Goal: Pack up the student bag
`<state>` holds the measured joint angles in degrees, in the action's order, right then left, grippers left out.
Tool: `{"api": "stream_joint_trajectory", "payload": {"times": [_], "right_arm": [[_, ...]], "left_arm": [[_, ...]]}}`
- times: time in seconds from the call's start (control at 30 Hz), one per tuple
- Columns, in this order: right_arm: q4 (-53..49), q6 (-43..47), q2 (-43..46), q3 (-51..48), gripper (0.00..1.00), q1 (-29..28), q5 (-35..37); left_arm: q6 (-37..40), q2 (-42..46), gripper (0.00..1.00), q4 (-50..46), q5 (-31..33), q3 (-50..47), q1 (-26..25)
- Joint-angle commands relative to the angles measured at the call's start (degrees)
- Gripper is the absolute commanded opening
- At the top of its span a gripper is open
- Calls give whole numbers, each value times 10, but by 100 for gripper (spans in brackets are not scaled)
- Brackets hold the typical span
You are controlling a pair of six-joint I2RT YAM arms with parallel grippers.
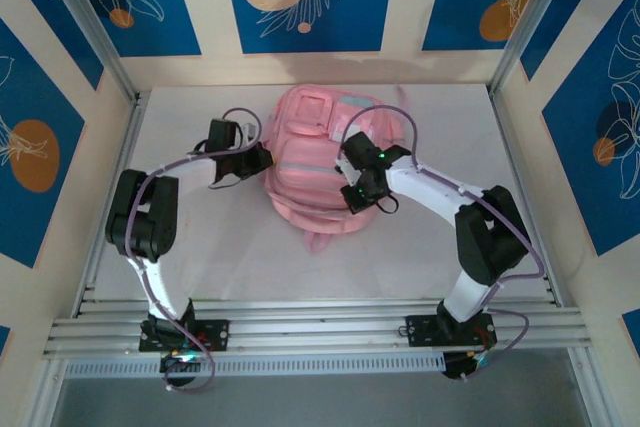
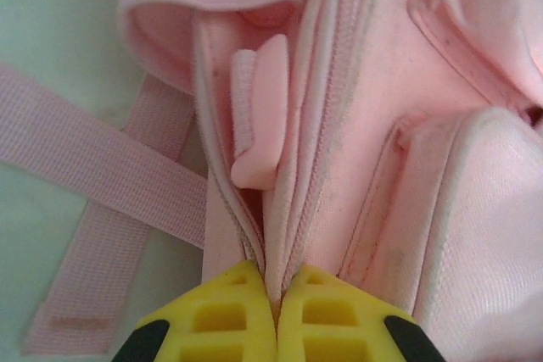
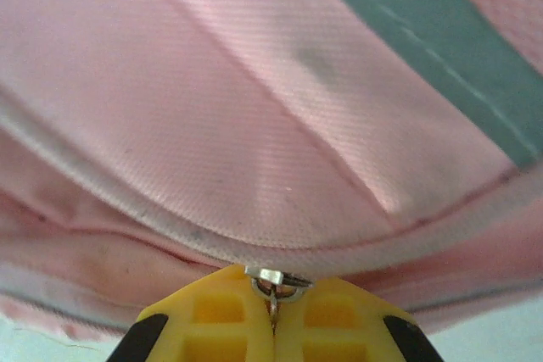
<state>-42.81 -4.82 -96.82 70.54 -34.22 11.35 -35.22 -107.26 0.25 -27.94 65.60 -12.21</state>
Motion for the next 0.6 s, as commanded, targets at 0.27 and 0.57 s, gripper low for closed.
{"api": "stream_joint_trajectory", "payload": {"times": [0.27, 0.57], "right_arm": [[-9, 6, -100, 120, 0, -46, -106], [14, -33, -117, 126, 0, -50, -140]], "left_arm": [[45, 72, 62, -115, 44, 48, -13], [-103, 176, 69, 5, 59, -143, -76]]}}
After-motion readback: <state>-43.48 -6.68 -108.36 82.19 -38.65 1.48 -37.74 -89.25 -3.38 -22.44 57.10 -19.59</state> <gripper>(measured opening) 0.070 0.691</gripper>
